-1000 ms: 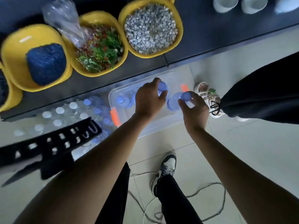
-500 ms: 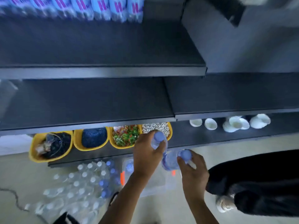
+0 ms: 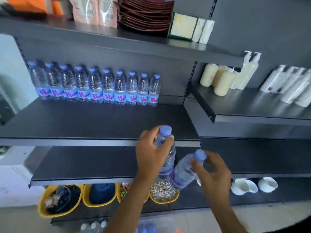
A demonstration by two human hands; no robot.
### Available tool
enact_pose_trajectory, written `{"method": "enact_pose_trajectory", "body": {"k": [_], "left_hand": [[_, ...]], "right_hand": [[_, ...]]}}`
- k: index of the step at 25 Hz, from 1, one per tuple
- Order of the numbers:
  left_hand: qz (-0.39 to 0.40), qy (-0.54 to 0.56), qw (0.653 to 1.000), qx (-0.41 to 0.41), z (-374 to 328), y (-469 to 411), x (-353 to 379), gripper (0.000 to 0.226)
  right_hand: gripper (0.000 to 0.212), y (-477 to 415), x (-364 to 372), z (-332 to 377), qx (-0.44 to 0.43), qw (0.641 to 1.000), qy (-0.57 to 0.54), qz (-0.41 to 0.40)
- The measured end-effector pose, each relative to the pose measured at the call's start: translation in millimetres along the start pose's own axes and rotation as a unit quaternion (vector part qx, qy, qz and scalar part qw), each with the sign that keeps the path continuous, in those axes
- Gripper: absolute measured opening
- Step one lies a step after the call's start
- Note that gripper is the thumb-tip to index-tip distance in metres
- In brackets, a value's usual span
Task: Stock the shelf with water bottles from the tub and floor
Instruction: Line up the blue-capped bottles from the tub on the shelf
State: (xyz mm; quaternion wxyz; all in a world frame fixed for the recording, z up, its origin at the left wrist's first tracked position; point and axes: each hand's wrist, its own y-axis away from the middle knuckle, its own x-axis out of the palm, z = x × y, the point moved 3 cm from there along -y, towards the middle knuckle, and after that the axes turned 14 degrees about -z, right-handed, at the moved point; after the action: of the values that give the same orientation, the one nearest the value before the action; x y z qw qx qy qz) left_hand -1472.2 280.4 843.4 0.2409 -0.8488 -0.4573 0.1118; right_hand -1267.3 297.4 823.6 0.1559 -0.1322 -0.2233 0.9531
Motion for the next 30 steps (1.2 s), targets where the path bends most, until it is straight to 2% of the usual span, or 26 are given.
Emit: {"method": "enact_pose_trajectory", "body": {"k": [4,7,16,20,23,26,30], "left_hand": [[0.032,-0.027,0.999,-0.004,-10,-75,20,0.010],[0.052,-0.052,0.997,-0.005,-1,-118,40,0.010],[0.086,-0.177,0.980,-0.029,82,-172,122,0.023],[0.069,-0.206,0.976,-0.026,99,-182,167,0.021],[0.052,-0.213,0.976,-0.015,107,-191,201,0.022],[0.050,-0.234,0.971,0.002,122,-209,233,0.025],[0.028,-0.268,0.963,0.024,136,-235,258,0.030]], "right_hand": [[0.021,-70,40,45,0.002,0.999,0.019,0.031],[0.018,-116,79,50,0.008,0.998,0.049,0.042],[0.012,-214,171,-18,0.017,0.988,0.120,0.094],[0.018,-256,194,-41,-0.005,0.986,0.119,0.115],[0.031,-280,210,-54,-0.032,0.979,0.105,0.173],[0.038,-299,227,-65,-0.067,0.975,0.092,0.193],[0.055,-331,256,-72,-0.098,0.957,0.151,0.226]]}}
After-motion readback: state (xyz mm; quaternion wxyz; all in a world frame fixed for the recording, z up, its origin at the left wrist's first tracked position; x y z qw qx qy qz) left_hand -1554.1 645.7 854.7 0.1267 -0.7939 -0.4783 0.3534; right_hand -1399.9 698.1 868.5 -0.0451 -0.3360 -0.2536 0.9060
